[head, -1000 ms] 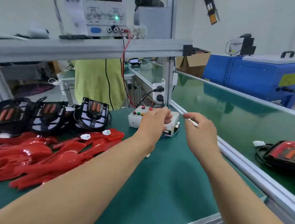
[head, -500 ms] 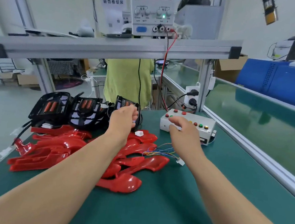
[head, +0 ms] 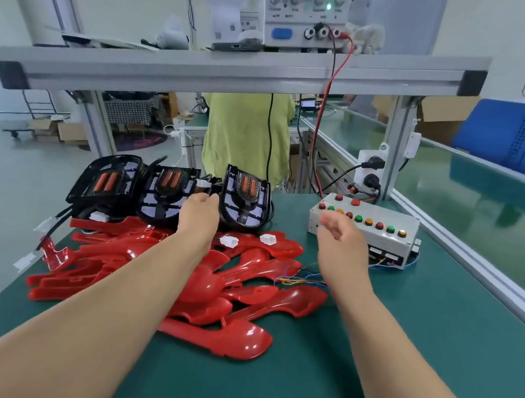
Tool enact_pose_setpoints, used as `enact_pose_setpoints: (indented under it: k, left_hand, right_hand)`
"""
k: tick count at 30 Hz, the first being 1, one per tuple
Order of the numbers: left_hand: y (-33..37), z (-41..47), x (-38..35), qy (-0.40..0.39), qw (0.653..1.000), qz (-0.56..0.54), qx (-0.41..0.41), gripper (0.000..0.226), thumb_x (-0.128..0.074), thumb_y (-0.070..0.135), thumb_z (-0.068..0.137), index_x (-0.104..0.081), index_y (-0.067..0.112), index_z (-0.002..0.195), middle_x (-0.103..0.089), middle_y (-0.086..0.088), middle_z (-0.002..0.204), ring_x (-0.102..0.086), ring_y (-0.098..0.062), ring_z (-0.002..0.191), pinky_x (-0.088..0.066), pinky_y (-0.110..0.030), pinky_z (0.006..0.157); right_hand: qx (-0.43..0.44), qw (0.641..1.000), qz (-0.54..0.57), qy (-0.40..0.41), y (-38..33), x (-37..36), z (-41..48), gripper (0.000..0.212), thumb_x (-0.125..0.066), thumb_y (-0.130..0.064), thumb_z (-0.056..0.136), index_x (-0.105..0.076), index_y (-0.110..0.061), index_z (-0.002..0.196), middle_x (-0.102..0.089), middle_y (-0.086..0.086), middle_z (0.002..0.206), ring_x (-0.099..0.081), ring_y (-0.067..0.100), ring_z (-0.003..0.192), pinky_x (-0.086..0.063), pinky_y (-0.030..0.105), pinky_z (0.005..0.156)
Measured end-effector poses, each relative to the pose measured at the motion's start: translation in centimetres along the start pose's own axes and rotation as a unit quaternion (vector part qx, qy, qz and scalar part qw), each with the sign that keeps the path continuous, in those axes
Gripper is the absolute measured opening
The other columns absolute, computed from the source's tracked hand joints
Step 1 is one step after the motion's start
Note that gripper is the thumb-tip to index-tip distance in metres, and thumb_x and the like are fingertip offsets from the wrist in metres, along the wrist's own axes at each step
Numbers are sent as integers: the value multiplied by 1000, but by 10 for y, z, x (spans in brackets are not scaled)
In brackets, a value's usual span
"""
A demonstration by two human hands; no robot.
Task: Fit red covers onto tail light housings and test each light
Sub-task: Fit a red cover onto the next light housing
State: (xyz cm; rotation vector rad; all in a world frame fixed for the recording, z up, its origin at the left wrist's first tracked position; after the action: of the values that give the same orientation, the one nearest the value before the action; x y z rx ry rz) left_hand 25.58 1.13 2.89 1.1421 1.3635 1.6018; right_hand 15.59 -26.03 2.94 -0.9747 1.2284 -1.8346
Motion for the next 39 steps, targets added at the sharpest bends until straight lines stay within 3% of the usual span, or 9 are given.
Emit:
enact_pose_setpoints:
  k: [2,5,12,17,22,25,28,33,39]
  left_hand:
    - [-9,7,-2,9,999,50,11,21,-45,24,99,-53,7,89,-36,1,62,-32,-16,52,-31,-30,57]
    - [-9,14,-12,-3,992,124,3,43,-47,35,100,-55,-3,117,-56,-17,78,-53,-32,66,-38,-32,63]
    - [-10,27,-33,-2,950,313,-1,64,-43,51,100,-38,1,139,-58,-22,127,-59,-39,110,-42,-39,76]
    - [-17,28,-32,-4,957,289,-22,41,-37,33,104,-46,5,132,-62,-17,111,-53,-30,78,-35,-34,66]
    - [-10,25,-15,2,977,206,-49,35,-37,25,103,-55,-3,116,-62,-27,115,-62,-42,100,-53,-47,87]
    - [0,18,-6,-3,992,113,-50,34,-39,24,103,-55,-3,115,-65,-26,102,-66,-31,74,-58,-38,62]
    - [7,1,0,-12,995,74,-61,21,-40,26,104,-54,10,101,-59,-4,72,-55,-8,46,-42,-18,36]
    - [13,-35,0,-45,992,60,-103,27,-42,24,104,-51,17,79,-57,-1,69,-56,-17,57,-48,-29,52]
    - [24,-74,-15,-45,983,72,-162,23,-44,24,103,-60,9,97,-65,-17,92,-63,-35,88,-53,-48,84]
  right_hand:
    - [-7,1000,2,-2,7,-2,-1,33,-49,-11,97,-62,-23,124,-64,-10,120,-58,7,113,-42,28,104]
    - [0,1000,-1,-29,8,-8,-1,34,-50,-11,98,-60,-24,128,-63,-11,122,-57,6,115,-41,27,105]
    - [16,999,-6,-49,11,-14,0,37,-52,-10,97,-59,-22,131,-63,-9,126,-56,3,117,-37,18,99]
    - [19,997,-13,-75,9,-20,-2,37,-50,-10,98,-59,-22,131,-62,-9,127,-55,0,116,-35,13,95]
    - [15,993,-34,-108,10,-27,-5,35,-50,-12,98,-59,-23,130,-63,-10,125,-55,1,113,-36,15,96]
    - [18,992,-44,-113,10,-28,-5,34,-53,-15,98,-60,-23,129,-64,-10,124,-56,2,114,-38,17,98]
    - [18,993,-32,-114,9,-28,-5,30,-55,-24,98,-60,-25,128,-64,-12,123,-57,3,115,-42,26,106]
    - [-36,987,71,-142,17,-35,-5,53,-60,-49,93,-49,-26,140,-58,-19,124,-60,4,114,-42,36,111]
    - [-52,934,286,-208,3,-53,-10,68,-54,-66,86,-56,-17,134,-67,0,129,-64,15,118,-54,34,98]
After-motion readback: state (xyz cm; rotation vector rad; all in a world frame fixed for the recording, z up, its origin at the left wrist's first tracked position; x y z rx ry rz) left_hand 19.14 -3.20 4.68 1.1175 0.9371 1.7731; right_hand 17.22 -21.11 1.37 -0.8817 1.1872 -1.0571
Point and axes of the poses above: each hand's wrist, its own z-axis towards the middle knuckle, its own x-axis out of the back of the hand, y = z × x, the point moved 9 cm from there along z, towards the middle knuckle
